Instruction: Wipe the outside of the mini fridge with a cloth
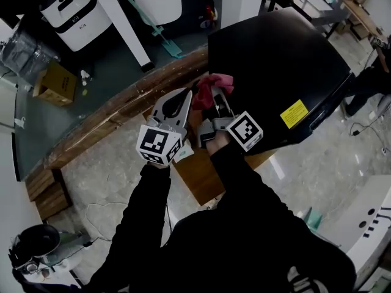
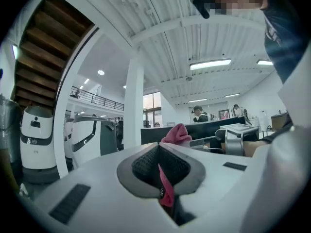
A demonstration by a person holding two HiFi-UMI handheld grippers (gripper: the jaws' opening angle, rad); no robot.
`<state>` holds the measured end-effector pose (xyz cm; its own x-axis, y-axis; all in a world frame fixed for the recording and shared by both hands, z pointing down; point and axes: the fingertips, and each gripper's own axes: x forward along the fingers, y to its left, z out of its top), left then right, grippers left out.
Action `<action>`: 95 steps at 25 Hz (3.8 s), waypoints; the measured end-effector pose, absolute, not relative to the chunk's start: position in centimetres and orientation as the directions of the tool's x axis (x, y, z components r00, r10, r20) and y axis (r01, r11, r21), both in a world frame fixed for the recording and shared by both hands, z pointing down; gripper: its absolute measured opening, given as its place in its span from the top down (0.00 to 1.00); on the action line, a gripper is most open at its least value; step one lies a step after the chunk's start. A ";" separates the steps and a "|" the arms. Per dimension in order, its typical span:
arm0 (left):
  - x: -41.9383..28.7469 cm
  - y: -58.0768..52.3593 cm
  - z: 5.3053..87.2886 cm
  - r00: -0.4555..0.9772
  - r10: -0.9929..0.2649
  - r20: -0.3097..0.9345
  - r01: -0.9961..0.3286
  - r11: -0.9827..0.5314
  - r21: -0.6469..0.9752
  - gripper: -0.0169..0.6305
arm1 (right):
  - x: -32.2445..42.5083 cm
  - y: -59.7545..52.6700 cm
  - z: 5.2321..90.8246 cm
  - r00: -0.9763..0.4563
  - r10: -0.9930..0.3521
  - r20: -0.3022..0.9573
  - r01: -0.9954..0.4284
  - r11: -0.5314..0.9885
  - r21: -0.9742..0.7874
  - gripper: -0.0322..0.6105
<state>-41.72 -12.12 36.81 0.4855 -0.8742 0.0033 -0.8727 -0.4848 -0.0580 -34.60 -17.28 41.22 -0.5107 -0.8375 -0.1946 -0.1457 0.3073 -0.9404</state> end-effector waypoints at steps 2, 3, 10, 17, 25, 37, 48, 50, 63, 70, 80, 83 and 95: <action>-41.6 -12.7 35.2 0.493 -0.870 -0.014 -0.868 -0.491 -0.078 0.96 | -34.5 -18.1 40.3 -0.494 -0.850 -0.185 -0.150 0.292 -0.944 0.83; -41.4 -13.0 34.7 0.498 -0.867 -0.020 -0.865 -0.494 -0.086 0.96 | -34.3 -18.5 40.2 -0.483 -0.859 -0.169 -0.152 0.272 -0.950 0.83; -39.9 -14.8 35.1 0.543 -0.840 0.000 -0.835 -0.540 -0.105 0.96 | -33.2 -21.5 40.8 -0.420 -0.883 -0.209 0.006 0.228 -0.974 0.83; -39.5 -16.1 39.2 0.555 -0.831 0.045 -0.829 -0.556 -0.056 0.96 | -33.4 -22.3 44.0 -0.399 -0.900 -0.174 0.023 0.180 -0.983 0.83; -39.5 -17.4 47.1 0.574 -0.805 0.150 -0.813 -0.582 -0.008 0.96 | -34.2 -22.9 52.7 -0.390 -0.919 -0.054 -0.009 0.063 -0.998 0.83; -39.3 -18.1 59.2 0.593 -0.744 0.308 -0.798 -0.594 0.103 0.96 | -33.9 -22.8 65.3 -0.385 -0.918 0.099 -0.078 -0.075 -0.994 0.82; -38.1 -17.8 67.4 0.575 -0.689 0.440 -0.802 -0.581 0.140 0.96 | -32.6 -21.9 76.5 -0.361 -0.891 0.276 -0.130 -0.245 -0.961 0.82; -38.3 -17.2 67.8 0.569 -0.691 0.447 -0.808 -0.570 0.147 0.96 | -32.5 -21.8 78.1 -0.359 -0.884 0.299 -0.140 -0.265 -0.954 0.82; -39.9 -13.1 63.0 0.537 -0.757 0.372 -0.839 -0.525 0.141 0.96 | -35.0 -18.8 72.3 -0.537 -0.826 0.174 -0.231 -0.054 -0.971 0.83; -40.7 -7.5 52.6 0.519 -0.825 0.225 -0.855 -0.504 0.126 0.96 | -35.3 -11.8 56.8 -0.684 -0.729 0.038 -0.416 0.347 -0.841 0.83; -34.3 3.0 42.8 0.590 -0.799 0.117 -0.807 -0.578 0.124 0.96 | -27.5 1.4 43.6 -0.803 -0.586 0.104 -0.579 0.727 -0.370 0.83; -32.7 5.1 40.8 0.581 -0.807 0.104 -0.812 -0.568 0.132 0.96 | -25.4 3.8 41.2 -0.832 -0.545 0.100 -0.541 0.760 -0.361 0.83; -23.9 10.6 40.1 0.627 -0.769 0.125 -0.776 -0.602 0.187 0.96 | -18.3 8.4 38.8 -0.876 -0.463 0.134 -0.481 0.820 -0.309 0.83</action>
